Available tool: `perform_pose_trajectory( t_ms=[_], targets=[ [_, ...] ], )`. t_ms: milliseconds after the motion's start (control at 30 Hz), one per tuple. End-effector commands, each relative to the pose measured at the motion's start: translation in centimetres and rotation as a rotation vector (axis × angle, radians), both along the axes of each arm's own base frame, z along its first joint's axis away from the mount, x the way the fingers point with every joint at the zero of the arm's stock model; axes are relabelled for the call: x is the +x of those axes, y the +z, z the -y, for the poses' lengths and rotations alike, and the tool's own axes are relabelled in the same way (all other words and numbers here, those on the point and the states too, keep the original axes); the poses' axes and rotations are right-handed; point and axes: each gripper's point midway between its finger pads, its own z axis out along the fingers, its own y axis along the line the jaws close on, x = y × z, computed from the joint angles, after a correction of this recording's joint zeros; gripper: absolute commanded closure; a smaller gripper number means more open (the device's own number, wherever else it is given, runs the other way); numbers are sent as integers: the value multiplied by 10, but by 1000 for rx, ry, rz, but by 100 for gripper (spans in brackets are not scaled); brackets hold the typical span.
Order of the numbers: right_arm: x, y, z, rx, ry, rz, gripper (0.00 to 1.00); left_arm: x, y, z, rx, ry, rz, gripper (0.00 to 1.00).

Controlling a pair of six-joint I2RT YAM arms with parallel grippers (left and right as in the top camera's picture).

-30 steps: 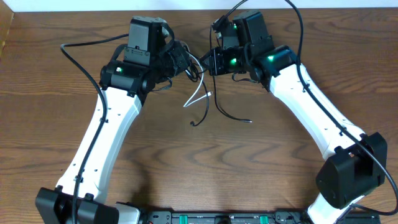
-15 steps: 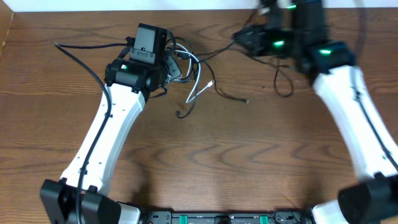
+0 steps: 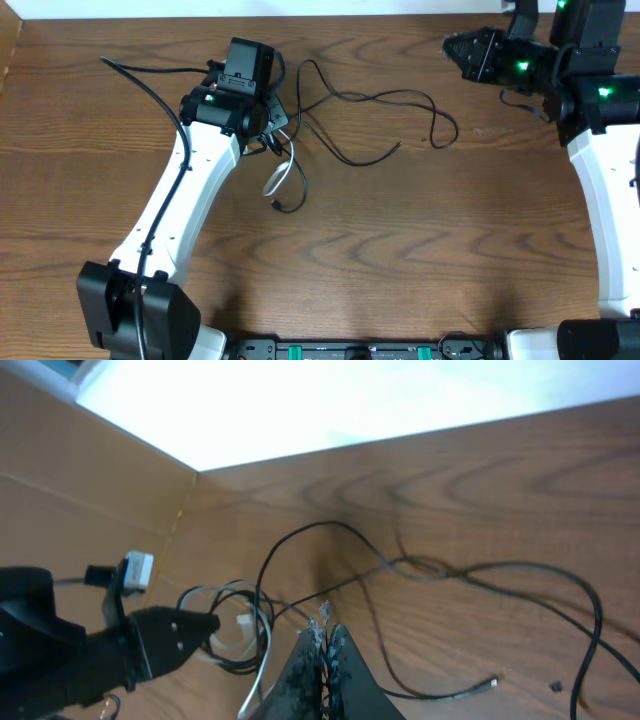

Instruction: Untangle cables

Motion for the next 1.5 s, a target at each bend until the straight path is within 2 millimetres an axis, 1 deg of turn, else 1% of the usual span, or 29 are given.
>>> perform_pose_trajectory(
  t_ms=[0,100,167,200,233,267,333,467,533,633,667,733,800,900,1000,1067,1267,1333,1467],
  targets=[
    [-2,-1,-3,-35,26,18,99,0,3,18,-71,-100,-7,68],
    [-2,-4,-7,-37,36,14,98,-8,3,40,-139,-222,-28,55],
    [-2,-7,-9,-39,41,4,93,-13,2,47,-129,-286,-38,46],
    [-2,-9,-10,-43,47,2,91,-16,1,49,-116,-312,-45,44],
    [-2,-12,-11,-48,54,-6,89,-19,-1,47,-95,-323,-58,43],
    [-2,-16,-13,-51,56,-18,88,-22,-5,40,-64,-307,-78,43],
    [-2,-23,-14,-62,63,-35,86,-28,-10,19,-1,-259,-119,42],
    [0,-38,-20,-88,82,-62,85,-40,-17,-9,14,-195,-199,42],
    [-1,-42,-24,-98,97,-64,83,-45,-20,-17,23,-197,-227,42],
    [-1,-45,-28,-111,108,-63,82,-50,-25,-16,35,-275,-242,43],
    [-1,-46,-28,-117,103,-65,81,-52,-28,-9,26,-333,-246,43],
    [0,-47,-28,-129,95,-67,81,-56,-34,0,1,-393,-255,43],
    [-1,-48,-30,-135,101,-63,80,-60,-43,7,-28,-422,-262,43],
    [-3,-50,-37,-166,129,-45,78,-62,-56,8,-39,-404,-267,43],
    [-3,-63,-50,-198,145,-64,77,-62,-64,7,-51,-368,-270,43],
    [-5,-76,-65,-203,179,-90,76,-60,-66,7,-52,-366,-260,43],
    [-10,-116,-102,-221,268,-170,77,-42,-78,10,-59,-335,-198,43],
    [-15,-128,-114,-217,304,-198,76,-38,-87,9,-50,-328,-208,43],
    [-27,-151,-139,-210,378,-255,76,-33,-110,-2,-5,-262,-254,43]
  ],
)
